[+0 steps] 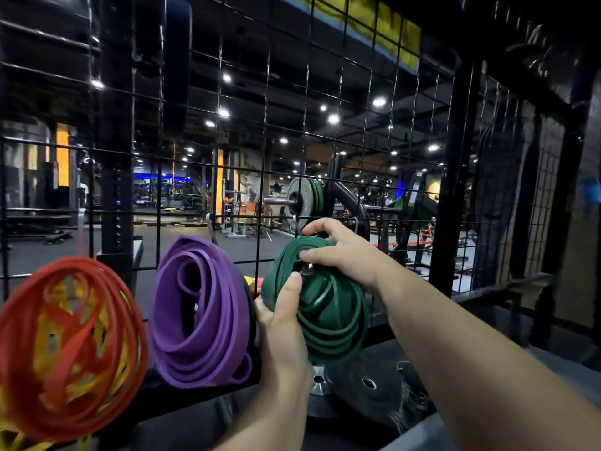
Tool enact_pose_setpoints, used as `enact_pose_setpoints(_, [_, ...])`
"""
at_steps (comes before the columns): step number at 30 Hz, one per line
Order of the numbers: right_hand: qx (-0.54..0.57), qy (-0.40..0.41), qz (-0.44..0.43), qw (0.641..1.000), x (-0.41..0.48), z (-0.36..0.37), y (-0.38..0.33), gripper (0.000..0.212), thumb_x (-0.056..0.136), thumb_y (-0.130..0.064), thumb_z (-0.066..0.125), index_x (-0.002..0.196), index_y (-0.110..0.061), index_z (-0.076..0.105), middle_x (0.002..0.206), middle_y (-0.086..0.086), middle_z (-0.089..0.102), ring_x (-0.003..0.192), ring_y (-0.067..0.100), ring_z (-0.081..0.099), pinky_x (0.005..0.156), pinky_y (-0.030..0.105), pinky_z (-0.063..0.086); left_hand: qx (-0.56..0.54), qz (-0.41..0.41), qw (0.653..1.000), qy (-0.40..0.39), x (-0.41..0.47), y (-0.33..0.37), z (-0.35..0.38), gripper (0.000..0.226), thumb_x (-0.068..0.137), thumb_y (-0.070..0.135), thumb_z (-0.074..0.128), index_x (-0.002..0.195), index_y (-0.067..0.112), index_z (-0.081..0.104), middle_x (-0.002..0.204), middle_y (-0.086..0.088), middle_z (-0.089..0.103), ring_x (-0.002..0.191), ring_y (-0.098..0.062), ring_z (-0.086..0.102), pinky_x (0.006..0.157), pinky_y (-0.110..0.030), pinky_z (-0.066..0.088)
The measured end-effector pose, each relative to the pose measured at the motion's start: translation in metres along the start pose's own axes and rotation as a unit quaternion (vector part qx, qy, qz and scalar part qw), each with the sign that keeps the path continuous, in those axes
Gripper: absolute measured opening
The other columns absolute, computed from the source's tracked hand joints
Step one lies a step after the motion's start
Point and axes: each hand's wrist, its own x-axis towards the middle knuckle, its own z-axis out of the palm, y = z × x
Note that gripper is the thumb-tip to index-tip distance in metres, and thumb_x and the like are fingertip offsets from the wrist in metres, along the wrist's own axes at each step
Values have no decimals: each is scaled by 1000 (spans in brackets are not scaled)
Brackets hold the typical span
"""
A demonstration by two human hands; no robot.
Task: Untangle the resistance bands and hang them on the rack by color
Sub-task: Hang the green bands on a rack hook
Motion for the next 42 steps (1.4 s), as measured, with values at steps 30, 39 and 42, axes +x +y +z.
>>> enact_pose_setpoints(30, [16,-68,-12,997,19,1,-15,42,70,-26,76,108,-25,58,92,8,67,71,21,66,69,37,54,-60,-6,998,17,-5,7,4,98,59,41,77,146,24,35,136,-16,54,111,-32,63,97,-57,46])
enact_pose_setpoints(39, [36,-99,-27,994,22,1,-19,35,73,-20,74,104,-26,58,89,6,66,70,23,65,68,38,53,-59,10,998,26,-18,18,9,100,60,38,71,147,37,23,130,-10,56,112,-29,61,98,-56,45])
enact_pose_setpoints(42, [42,-107,-25,993,23,1,-18,32,74,-19,74,102,-25,59,88,5,67,71,24,65,69,39,53,-64,10,997,30,-18,19,8,109,52,40,70,147,39,18,119,-4,59,108,-26,62,99,-56,44])
